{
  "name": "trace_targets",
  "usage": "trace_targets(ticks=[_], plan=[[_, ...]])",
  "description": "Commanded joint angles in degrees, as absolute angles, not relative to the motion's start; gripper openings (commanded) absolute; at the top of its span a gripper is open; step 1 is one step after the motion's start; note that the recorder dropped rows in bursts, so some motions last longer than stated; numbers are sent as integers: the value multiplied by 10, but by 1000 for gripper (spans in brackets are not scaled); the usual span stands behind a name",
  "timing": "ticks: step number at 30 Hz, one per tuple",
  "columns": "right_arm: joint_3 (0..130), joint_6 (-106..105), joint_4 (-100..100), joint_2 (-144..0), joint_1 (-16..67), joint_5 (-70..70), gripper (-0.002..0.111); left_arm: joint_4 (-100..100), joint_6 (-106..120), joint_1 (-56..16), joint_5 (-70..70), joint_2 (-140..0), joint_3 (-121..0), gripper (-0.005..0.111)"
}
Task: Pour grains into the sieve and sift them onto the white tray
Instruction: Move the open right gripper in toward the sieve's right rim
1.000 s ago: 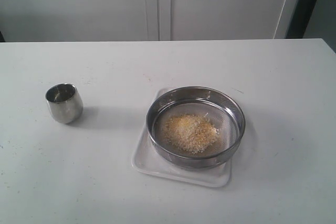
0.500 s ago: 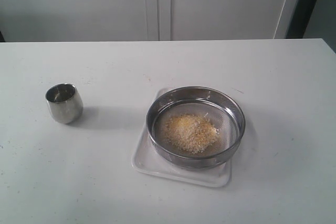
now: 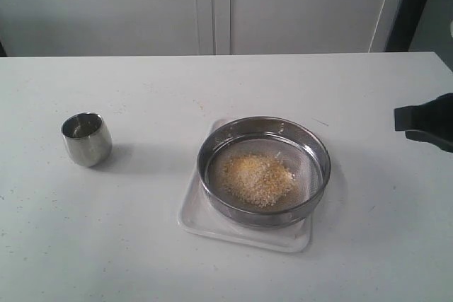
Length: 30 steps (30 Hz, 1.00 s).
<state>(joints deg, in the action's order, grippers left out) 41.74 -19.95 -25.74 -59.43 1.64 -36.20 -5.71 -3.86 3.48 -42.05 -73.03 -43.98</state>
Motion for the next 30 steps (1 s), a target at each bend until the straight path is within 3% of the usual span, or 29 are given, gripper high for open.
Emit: trace_targets(ticks=[1,11,20,30], plan=[[450,-207,-264,-649,37,-368,0,-64,-40,37,-429,-727,-443,0],[534,-172,-242,-793,120,-373,0,-64,-40,37,-429,-727,-443,0],[619,87,22,-905,203,-402,0,-64,-40,37,-429,-727,-443,0],[619,104,29,-954,208,-348,0,-64,-40,37,-429,-727,-443,0]])
